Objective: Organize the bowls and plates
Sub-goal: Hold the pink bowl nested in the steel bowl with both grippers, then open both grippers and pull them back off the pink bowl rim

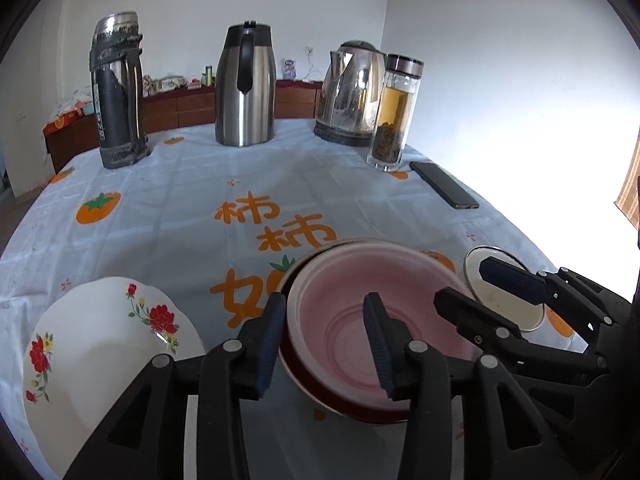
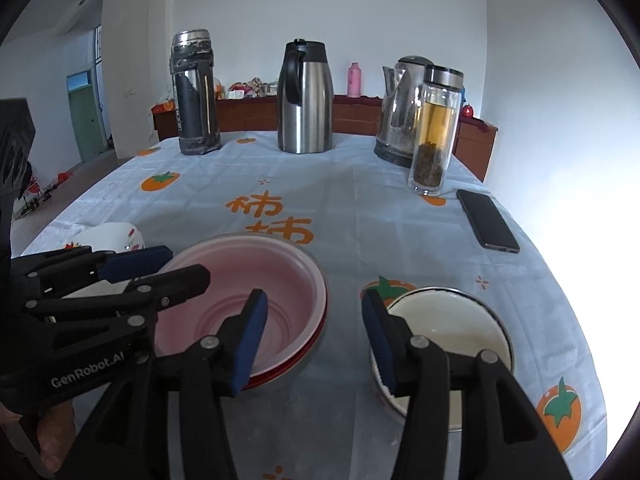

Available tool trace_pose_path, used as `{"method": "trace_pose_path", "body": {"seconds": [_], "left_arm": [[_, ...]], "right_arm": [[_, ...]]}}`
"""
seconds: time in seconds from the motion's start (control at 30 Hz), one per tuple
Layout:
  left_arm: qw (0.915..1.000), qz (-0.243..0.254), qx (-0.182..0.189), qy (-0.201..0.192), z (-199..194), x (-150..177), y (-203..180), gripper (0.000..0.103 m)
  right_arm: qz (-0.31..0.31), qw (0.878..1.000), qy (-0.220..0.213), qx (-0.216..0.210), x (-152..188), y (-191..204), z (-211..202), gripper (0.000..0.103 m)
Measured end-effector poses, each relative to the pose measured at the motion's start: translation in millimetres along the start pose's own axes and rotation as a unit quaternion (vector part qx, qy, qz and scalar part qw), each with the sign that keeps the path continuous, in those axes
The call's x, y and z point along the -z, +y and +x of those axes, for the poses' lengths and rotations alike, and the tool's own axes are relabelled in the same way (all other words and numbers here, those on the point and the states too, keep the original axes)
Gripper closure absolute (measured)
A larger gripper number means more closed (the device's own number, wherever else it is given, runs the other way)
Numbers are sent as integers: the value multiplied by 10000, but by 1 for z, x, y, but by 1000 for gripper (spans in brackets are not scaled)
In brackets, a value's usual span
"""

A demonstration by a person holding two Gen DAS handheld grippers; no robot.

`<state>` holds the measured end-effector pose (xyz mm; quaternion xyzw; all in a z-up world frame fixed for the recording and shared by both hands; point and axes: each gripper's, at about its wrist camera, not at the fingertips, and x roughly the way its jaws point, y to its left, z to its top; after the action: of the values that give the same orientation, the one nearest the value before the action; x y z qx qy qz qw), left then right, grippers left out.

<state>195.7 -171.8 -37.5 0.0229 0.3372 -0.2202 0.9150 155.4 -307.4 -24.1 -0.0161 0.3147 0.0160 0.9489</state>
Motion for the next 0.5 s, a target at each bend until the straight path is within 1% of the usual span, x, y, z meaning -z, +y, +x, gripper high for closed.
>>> {"method": "trace_pose_path", "body": {"seconds": [0.03,0.07,0.1,0.13,0.17,0.2,0.33,0.5], "left_arm": [[9998,14,-162,-84,-2,-1,0,40],[9995,2,-260,-157,-3,-1,2,35],[9994,-40,-289,-200,-4,-1,4,28],[9994,-116,-256,-214,-4,-2,7,26],[9994,-173,-204,-200,-4,-2,9,25],[9995,-198,-175,-179,-3,-2,10,25],[9995,-76,-266,-164,0,0,7,25],[9994,-48,-297,-175,0,1,6,25]], "right_arm": [[5,10000,-31,29,0,-1,-3,52],[14,10000,-59,39,1,-2,-5,52],[35,9999,-94,34,1,-4,-7,49],[58,9999,-124,21,1,-5,-9,46],[59,9999,-144,16,2,-6,-10,40],[44,9998,-168,15,2,-6,-12,38],[-84,9997,-223,20,5,-3,-16,38],[-35,9996,-280,26,9,-9,-20,38]]}}
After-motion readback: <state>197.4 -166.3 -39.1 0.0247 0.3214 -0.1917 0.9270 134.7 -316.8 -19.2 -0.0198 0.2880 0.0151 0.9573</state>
